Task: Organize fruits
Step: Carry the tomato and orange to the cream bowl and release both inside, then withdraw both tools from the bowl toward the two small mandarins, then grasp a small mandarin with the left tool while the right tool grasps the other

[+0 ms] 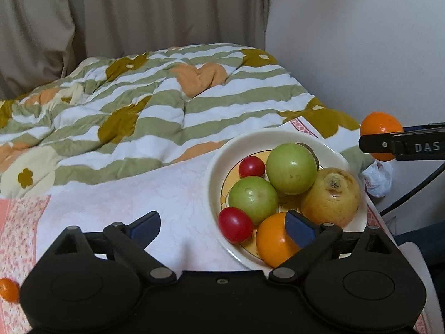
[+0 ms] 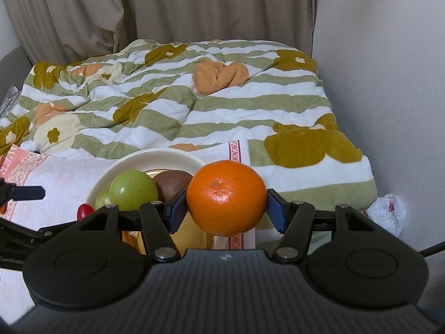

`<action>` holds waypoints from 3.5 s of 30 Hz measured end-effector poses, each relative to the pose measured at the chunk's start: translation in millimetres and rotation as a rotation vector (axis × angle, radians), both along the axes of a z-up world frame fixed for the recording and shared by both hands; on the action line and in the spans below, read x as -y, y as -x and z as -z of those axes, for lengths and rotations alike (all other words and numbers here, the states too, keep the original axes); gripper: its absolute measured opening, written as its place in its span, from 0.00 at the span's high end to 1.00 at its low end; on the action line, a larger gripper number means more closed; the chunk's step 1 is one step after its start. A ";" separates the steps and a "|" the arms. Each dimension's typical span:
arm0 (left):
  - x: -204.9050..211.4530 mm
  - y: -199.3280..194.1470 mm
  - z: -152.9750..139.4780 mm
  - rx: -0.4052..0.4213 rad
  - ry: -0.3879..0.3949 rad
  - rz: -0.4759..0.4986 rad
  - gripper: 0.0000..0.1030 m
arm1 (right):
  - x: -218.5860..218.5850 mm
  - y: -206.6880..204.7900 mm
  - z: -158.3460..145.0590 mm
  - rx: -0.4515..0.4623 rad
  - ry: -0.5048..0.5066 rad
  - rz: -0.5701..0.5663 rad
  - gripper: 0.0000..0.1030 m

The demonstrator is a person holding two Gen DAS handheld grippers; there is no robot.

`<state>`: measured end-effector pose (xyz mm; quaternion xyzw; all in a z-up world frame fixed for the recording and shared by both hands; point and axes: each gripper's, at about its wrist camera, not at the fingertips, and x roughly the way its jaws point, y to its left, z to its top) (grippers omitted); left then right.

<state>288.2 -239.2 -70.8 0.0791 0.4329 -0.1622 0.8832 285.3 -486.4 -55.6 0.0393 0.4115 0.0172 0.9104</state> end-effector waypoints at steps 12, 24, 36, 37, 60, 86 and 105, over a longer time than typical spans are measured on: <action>-15.3 18.8 -15.4 0.051 -0.069 -0.067 0.04 | -5.7 -39.0 38.7 -0.027 -0.043 -0.021 0.26; -20.8 36.7 -14.3 0.048 -0.074 -0.089 0.04 | -2.2 -34.9 36.0 0.005 -0.041 -0.005 0.00; -25.3 71.7 -43.0 0.129 -0.065 -0.119 0.04 | -6.0 10.9 -8.9 0.077 -0.028 -0.033 0.00; -27.4 77.4 -47.2 0.138 -0.062 -0.125 0.04 | -8.5 16.4 -14.8 0.085 -0.027 -0.040 0.00; -175.9 175.7 -105.5 0.286 -0.075 -0.356 0.02 | -123.3 134.6 -82.0 0.161 -0.003 -0.103 0.00; -301.7 41.7 8.8 0.097 -0.126 -0.018 0.09 | -256.8 115.0 12.2 -0.003 0.008 0.285 0.00; -305.2 2.5 51.1 -0.051 -0.049 -0.022 0.60 | -270.5 82.6 59.0 -0.104 0.007 0.229 0.06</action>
